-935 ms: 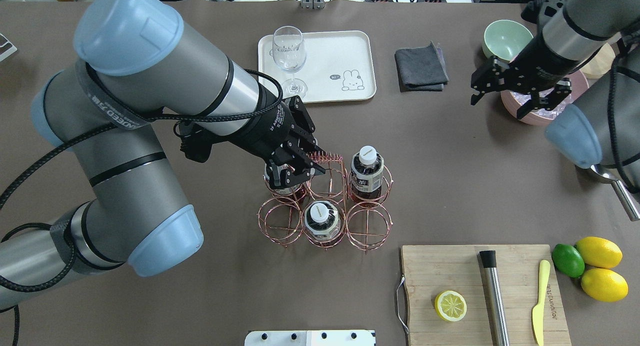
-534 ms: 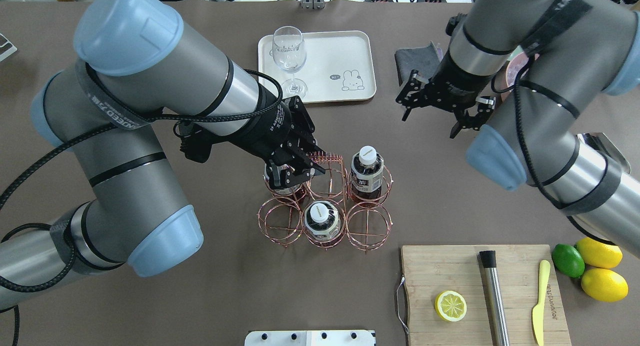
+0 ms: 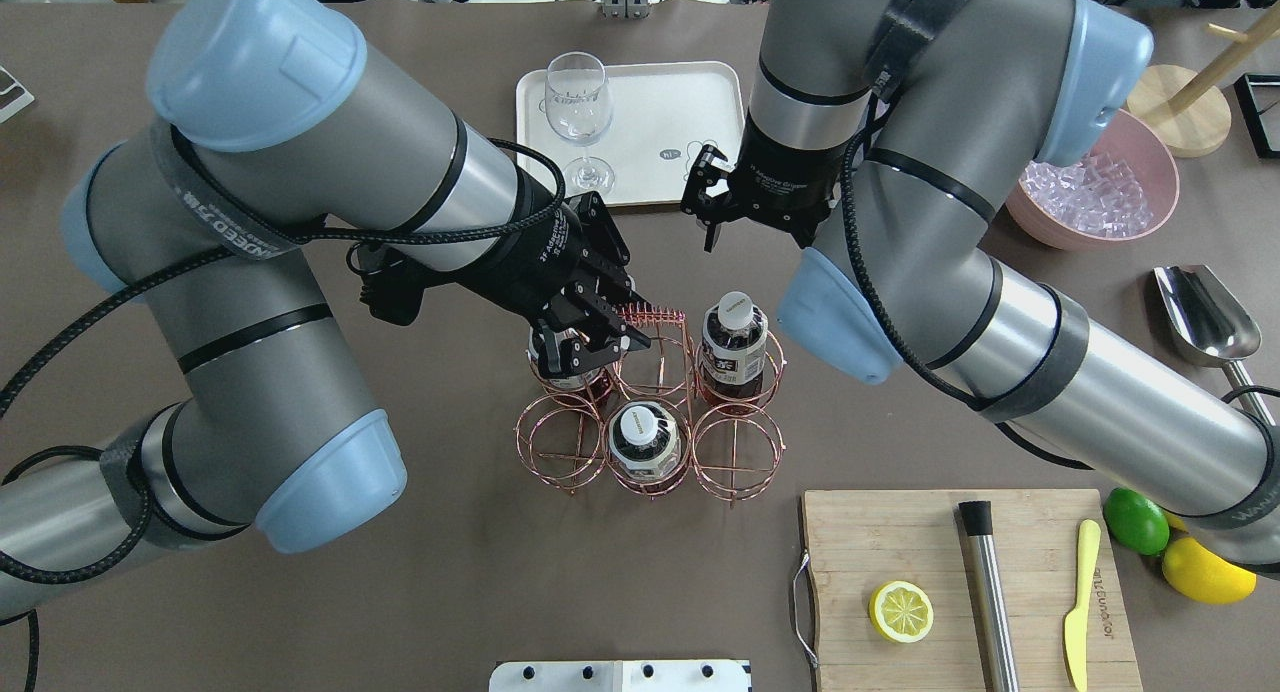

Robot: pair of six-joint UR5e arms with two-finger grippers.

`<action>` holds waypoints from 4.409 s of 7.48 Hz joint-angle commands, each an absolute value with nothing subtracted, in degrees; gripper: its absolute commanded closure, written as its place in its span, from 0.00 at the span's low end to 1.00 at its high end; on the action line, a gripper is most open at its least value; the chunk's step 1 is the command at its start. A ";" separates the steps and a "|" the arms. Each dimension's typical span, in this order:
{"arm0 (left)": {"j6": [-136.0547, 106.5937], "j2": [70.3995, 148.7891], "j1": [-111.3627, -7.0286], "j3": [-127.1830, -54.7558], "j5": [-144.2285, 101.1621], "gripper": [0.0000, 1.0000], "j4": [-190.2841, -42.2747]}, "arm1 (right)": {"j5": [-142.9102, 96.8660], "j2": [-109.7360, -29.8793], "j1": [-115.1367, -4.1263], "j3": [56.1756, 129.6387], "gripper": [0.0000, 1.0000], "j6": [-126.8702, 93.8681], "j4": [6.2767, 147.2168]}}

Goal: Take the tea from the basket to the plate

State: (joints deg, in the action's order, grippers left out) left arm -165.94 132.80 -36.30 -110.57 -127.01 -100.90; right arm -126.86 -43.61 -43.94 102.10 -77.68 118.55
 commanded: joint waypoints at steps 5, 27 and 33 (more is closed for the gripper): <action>-166.90 132.54 -36.30 -110.57 -127.09 1.00 -101.60 | -126.74 -43.33 -39.29 101.60 0.11 -77.61 119.44; -167.17 132.01 -36.39 -110.65 -127.18 1.00 -102.30 | -124.19 -41.41 -39.99 118.65 1.00 -77.25 134.72; -167.17 132.01 -36.47 -110.74 -127.18 1.00 -102.66 | -125.50 -37.62 -49.20 111.49 1.00 -62.28 135.36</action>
